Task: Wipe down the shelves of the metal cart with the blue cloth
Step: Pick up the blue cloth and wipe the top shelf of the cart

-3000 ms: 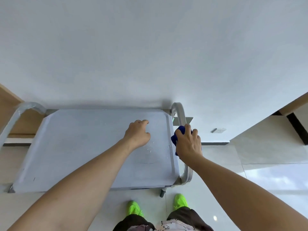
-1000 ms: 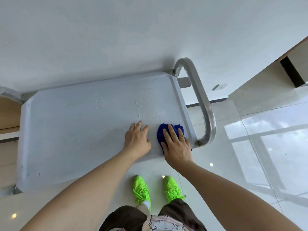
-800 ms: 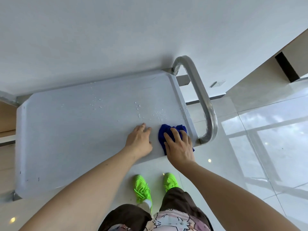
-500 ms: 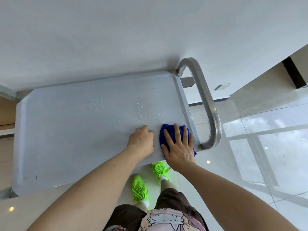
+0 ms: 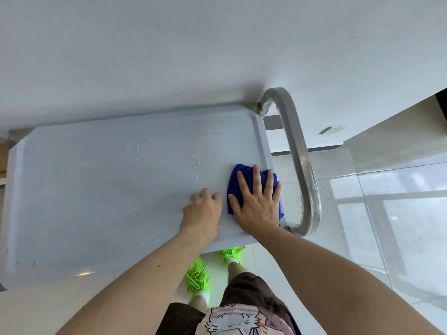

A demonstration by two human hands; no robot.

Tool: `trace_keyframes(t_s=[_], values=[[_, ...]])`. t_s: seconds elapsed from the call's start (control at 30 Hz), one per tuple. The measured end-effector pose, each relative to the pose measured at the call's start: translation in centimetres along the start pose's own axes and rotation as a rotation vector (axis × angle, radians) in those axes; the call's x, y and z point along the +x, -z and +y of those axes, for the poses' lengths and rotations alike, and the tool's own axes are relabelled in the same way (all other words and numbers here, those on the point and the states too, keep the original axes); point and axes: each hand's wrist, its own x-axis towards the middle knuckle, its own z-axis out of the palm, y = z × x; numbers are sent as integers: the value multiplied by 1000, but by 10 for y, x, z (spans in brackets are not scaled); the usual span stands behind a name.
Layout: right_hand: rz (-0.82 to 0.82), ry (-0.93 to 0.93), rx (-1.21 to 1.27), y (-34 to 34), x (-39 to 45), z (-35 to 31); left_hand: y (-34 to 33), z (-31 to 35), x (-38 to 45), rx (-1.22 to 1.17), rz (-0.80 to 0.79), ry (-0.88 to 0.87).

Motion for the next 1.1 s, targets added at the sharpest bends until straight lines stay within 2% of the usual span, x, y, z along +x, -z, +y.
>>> trace_keyframes(t_s=[0.5, 0.83, 1.1], values=[[-16, -66, 5, 14, 105, -17, -5, -5, 3, -78, 5, -1], [33, 32, -17, 27, 178, -19, -6, -4, 5, -61, -4, 30], [38, 54, 21, 32, 181, -17, -8, -1, 3, -54, 17, 59]])
